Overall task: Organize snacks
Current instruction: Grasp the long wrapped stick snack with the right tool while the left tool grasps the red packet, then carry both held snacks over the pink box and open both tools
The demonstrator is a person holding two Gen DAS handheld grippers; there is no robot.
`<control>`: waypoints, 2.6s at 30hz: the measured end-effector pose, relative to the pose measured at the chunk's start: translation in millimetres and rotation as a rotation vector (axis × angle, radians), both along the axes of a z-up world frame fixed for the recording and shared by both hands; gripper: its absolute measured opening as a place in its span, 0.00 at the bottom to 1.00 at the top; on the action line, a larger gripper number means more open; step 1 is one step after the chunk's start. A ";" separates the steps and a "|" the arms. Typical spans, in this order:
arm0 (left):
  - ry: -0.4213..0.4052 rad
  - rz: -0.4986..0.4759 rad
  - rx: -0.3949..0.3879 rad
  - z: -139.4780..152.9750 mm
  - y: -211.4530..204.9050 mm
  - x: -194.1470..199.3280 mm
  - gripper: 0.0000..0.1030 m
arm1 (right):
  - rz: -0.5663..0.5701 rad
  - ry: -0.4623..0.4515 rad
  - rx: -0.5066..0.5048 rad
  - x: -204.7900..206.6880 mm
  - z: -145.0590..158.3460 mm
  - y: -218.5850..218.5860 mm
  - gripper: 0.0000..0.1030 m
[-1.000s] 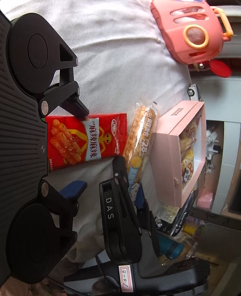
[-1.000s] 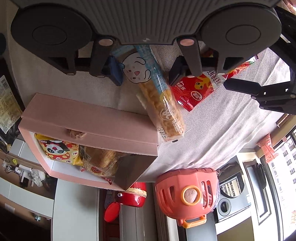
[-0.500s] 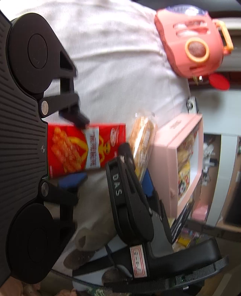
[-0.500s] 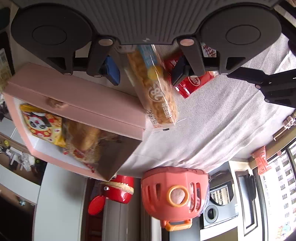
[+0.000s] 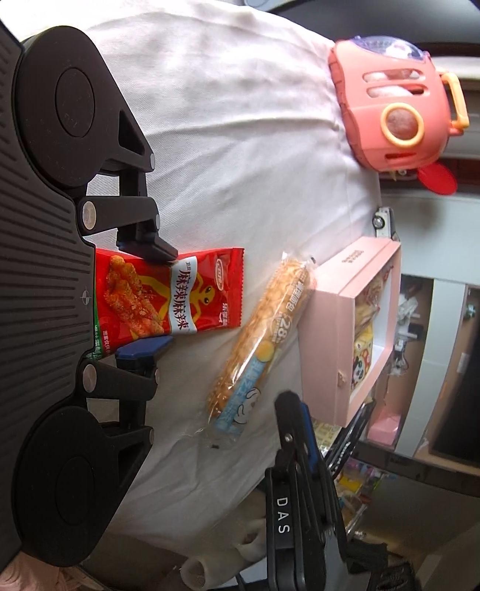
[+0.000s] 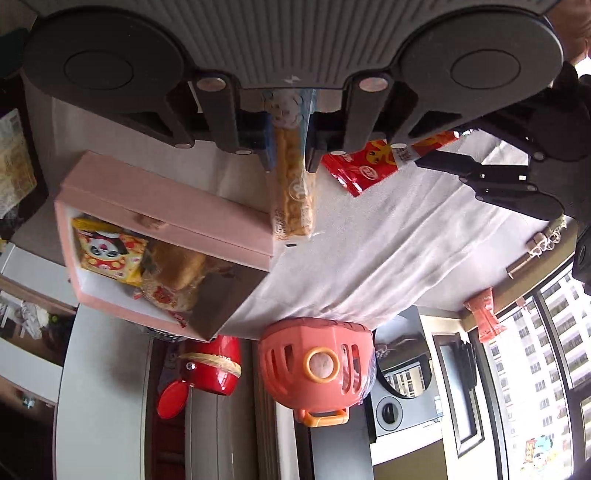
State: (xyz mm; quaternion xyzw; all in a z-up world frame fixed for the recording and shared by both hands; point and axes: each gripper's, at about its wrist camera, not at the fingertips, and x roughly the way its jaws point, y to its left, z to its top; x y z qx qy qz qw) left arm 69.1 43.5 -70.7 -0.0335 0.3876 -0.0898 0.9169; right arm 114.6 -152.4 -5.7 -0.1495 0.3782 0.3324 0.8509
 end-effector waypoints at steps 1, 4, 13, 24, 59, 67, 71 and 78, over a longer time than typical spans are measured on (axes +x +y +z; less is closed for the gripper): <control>0.002 0.021 0.000 0.8 0.6 -0.1 0.48 | -0.011 -0.025 -0.017 -1.4 0.4 -0.2 0.23; 0.009 0.103 -0.010 3.2 7.1 0.3 0.48 | -0.037 -0.056 -0.033 2.0 -3.6 5.6 0.60; 0.011 0.156 0.016 -3.3 9.4 8.7 0.53 | 0.033 -0.020 -0.073 2.2 -33.6 38.8 0.75; -0.009 0.145 -0.018 -6.9 13.2 5.0 0.56 | 0.021 0.082 -0.084 16.9 -50.9 40.7 0.31; -0.119 0.051 -0.248 80.0 -34.9 237.8 0.48 | -0.283 -0.203 0.158 139.4 129.6 -42.4 0.30; -0.224 0.176 -0.246 74.2 -7.3 227.8 0.48 | -0.345 -0.009 0.124 209.4 39.0 -21.3 0.30; -0.244 0.181 -0.222 80.5 -8.7 212.3 0.48 | -0.359 0.140 0.093 217.8 -14.1 -4.1 0.30; -0.220 0.158 -0.097 85.1 -19.2 206.4 0.47 | -0.262 0.123 0.078 203.0 -23.7 21.6 0.31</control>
